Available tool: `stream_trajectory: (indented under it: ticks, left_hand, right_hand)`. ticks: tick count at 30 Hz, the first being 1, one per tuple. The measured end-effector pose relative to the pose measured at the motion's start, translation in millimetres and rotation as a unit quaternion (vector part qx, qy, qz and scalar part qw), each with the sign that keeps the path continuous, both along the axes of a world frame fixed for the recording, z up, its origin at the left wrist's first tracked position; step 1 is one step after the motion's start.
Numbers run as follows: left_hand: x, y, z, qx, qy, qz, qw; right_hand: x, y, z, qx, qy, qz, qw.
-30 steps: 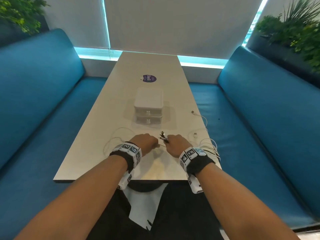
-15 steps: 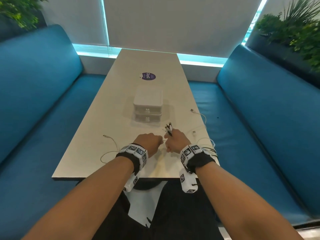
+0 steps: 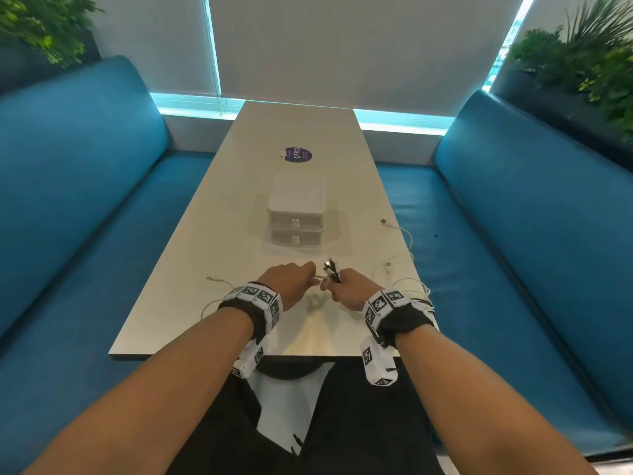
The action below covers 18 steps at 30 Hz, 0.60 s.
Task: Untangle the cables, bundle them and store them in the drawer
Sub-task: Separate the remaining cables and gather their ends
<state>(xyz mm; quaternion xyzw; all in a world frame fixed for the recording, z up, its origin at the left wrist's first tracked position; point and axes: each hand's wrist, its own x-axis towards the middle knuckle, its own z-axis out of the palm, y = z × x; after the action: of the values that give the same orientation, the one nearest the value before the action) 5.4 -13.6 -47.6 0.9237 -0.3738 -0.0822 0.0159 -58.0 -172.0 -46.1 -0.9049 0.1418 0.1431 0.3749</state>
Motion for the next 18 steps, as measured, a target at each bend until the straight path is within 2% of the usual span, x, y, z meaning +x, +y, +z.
stream_trajectory:
  ticks: [4, 7, 10, 13, 18]
  left_hand:
    - [17, 26, -3, 0.009, 0.025, 0.022, 0.999]
    - [19, 37, -3, 0.005, 0.034, 0.037, 0.999]
    - [12, 32, -2, 0.021, 0.019, 0.037, 0.999]
    - [7, 21, -4, 0.027, 0.007, 0.031, 0.999]
    - [-2, -1, -11, 0.008, -0.003, 0.015, 1.000]
  right_hand:
    - [-4, -6, -12, -0.195, -0.001, 0.024, 0.981]
    - [-7, -12, -16, -0.255, -0.001, -0.009, 0.967]
    - [-7, -8, -14, -0.253, -0.025, -0.057, 0.966]
    - [-6, -8, -12, -0.207, -0.050, -0.087, 0.973]
    - [-6, -4, -4, -0.108, -0.105, -0.055, 0.987]
